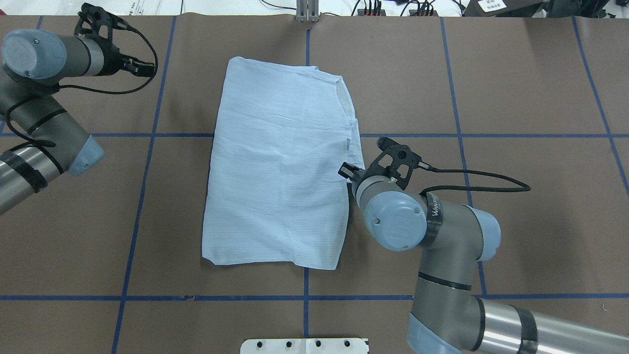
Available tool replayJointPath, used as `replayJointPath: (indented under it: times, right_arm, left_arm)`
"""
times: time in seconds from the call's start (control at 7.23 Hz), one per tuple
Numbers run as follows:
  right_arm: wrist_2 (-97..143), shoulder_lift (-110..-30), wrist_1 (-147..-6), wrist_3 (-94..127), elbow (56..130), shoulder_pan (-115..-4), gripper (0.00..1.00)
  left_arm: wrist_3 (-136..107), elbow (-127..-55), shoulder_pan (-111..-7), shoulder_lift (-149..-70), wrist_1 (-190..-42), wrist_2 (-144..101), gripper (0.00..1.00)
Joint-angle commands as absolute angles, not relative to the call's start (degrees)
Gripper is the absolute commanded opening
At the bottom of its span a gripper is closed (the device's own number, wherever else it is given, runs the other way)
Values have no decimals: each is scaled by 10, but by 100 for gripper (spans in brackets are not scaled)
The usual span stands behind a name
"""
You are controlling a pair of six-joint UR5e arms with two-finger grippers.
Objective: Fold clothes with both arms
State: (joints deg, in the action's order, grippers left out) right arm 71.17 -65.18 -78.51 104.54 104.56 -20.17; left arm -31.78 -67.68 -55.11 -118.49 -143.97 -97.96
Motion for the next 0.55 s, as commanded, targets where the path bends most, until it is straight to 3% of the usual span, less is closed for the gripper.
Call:
replayJointPath:
  times: [0.0,0.41]
  right_arm:
    - [709,-703,-786,1025,1081,-200,0]
    - [710,-722,-781,998,1079,-201,0]
  left_arm:
    - [-318,-682,-550,-1181,-1440,-980,100]
    - [-318,-688,-550,-1181,-1440,-981,100]
